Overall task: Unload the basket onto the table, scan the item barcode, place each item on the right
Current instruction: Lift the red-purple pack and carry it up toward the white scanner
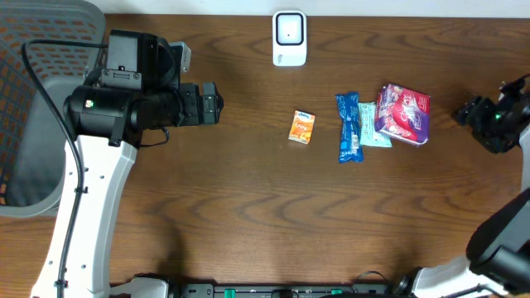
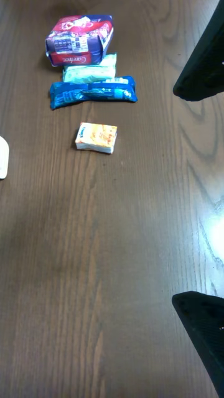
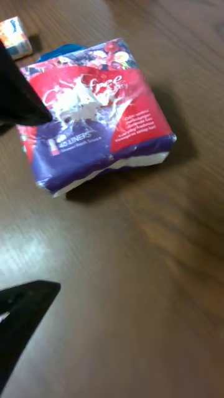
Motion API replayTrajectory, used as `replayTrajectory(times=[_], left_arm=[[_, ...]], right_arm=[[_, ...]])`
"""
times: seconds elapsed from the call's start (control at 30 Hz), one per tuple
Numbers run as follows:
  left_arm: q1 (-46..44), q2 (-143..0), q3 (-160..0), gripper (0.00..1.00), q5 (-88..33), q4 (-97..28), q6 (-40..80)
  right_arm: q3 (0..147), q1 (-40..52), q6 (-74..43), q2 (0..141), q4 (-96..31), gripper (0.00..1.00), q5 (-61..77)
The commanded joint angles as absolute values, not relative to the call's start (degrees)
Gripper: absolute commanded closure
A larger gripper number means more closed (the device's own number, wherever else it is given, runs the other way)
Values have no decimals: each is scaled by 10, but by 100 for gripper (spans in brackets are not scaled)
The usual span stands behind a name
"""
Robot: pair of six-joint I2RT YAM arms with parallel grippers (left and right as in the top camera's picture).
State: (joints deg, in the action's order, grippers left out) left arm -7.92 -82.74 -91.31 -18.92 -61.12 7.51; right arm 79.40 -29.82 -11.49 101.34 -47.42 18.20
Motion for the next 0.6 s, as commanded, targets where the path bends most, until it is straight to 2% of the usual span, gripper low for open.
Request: replayTrajectory(times=[0.0,0.1,0.23,0.4,0.43,0.57], left_arm=[[-78,-828,-912,2,-184,-612,76],[-78,-828,-912,2,-184,-612,76],[-78,-828,-912,2,-184,-612,76],[-78,-828,-912,2,-184,-612,76],[-78,-828,-912,2,-184,-612,76],[-78,-828,-912,2,-184,-612,76]], right_arm=[[797,-295,-77,1079,-453,21,286],[797,-292,-67,1133,-425,20,363],[797,-283,-61,1191,-383,13,416],[797,-280,-44,1225,-346,15,471],[797,-280,-44,1228,-343,19,470],[797,-281,-42,1240,-342,54,463]])
